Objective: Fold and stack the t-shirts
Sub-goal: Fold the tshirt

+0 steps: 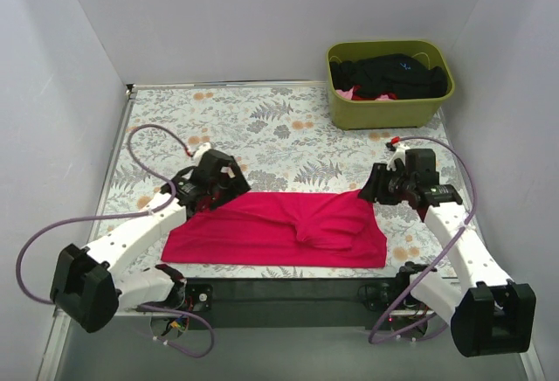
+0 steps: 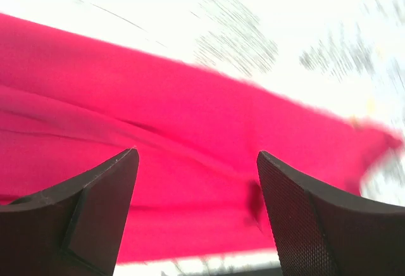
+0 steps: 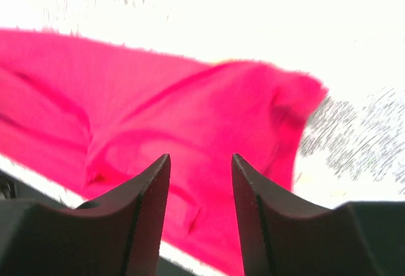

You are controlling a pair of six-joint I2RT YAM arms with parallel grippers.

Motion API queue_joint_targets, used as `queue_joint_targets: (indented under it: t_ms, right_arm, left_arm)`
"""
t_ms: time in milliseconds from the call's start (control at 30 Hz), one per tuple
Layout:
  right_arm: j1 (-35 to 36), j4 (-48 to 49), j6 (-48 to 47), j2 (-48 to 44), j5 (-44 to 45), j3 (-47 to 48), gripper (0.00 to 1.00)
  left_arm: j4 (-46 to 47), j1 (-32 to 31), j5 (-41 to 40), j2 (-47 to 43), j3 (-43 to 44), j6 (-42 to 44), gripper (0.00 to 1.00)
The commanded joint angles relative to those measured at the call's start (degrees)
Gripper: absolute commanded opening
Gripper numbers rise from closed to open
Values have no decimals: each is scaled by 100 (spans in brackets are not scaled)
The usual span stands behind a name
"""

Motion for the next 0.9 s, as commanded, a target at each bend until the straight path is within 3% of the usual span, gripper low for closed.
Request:
queue_joint_targets:
  t_ms: [0,167,333,500,667,867]
  right_arm:
    - [-354,921,203,466,-436,112,42]
    - [-364,1793,520,1056,-982,51,36]
    - [-469,2303,529,1627,-877,-177,34]
    - [-1003,2611,529,1935,-728,-783,34]
    - [-1487,2682,503,2217,-666,-1083,33]
    - [-1735,2656,485,2007,-402,-1093,32]
  left_arm:
    - [-138,1012,-242,-325,-303,301,70]
    - [293,1868,135,94,-470,557,65]
    - [697,2580,171,658,-637,584,60]
    - [1005,3264,460,1010,-1005,469,56]
    - [1049,3609,716,1177,-1208,320,56]
    - [1014,3741,874,757,-1262,398,57]
